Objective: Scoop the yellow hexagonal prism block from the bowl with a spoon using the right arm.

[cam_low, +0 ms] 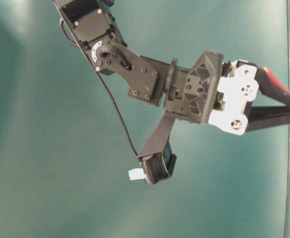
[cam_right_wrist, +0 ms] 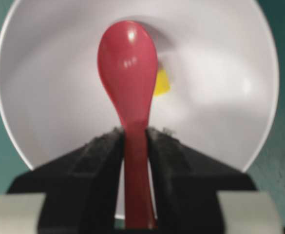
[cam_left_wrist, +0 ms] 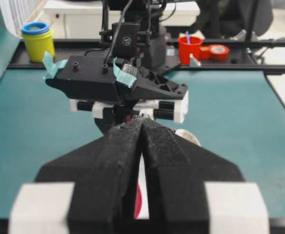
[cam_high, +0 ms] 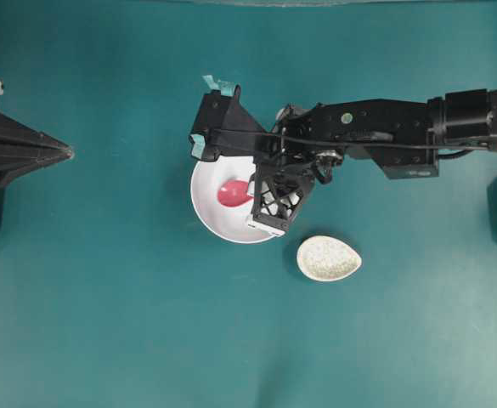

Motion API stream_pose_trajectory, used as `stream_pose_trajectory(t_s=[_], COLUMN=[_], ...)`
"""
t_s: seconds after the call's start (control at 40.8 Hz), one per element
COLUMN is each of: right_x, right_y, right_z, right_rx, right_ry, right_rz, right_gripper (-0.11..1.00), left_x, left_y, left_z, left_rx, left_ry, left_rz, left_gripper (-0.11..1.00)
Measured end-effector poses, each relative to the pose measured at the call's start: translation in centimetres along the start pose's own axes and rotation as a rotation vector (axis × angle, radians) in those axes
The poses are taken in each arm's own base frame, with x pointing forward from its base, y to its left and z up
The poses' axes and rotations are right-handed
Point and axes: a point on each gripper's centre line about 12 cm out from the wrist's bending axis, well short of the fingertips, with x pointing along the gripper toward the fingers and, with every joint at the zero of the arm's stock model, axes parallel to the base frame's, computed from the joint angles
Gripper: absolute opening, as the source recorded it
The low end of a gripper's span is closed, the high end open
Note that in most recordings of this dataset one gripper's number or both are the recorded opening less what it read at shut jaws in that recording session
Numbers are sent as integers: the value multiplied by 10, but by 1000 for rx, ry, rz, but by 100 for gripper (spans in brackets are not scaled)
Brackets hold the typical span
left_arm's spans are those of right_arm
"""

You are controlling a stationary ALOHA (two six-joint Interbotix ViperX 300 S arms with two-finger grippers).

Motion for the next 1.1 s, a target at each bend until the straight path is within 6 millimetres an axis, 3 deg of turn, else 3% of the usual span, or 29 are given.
stream_pose_trajectory(t_s=[0.245, 0.687, 1.104], right_x=[-2, -26, -67], right_y=[2, 5, 7], right_z=[8, 15, 18], right_rx=[5, 7, 34], right_ry=[-70, -138, -202], right_rz=[18, 37, 62], right_gripper=[23, 23, 23], left_x=[0, 0, 0], left_y=[0, 0, 0], left_z=[0, 0, 0], left_rx=[2, 2, 2], left_ry=[-2, -2, 2], left_rz=[1, 1, 1], left_gripper=[-1, -1, -1])
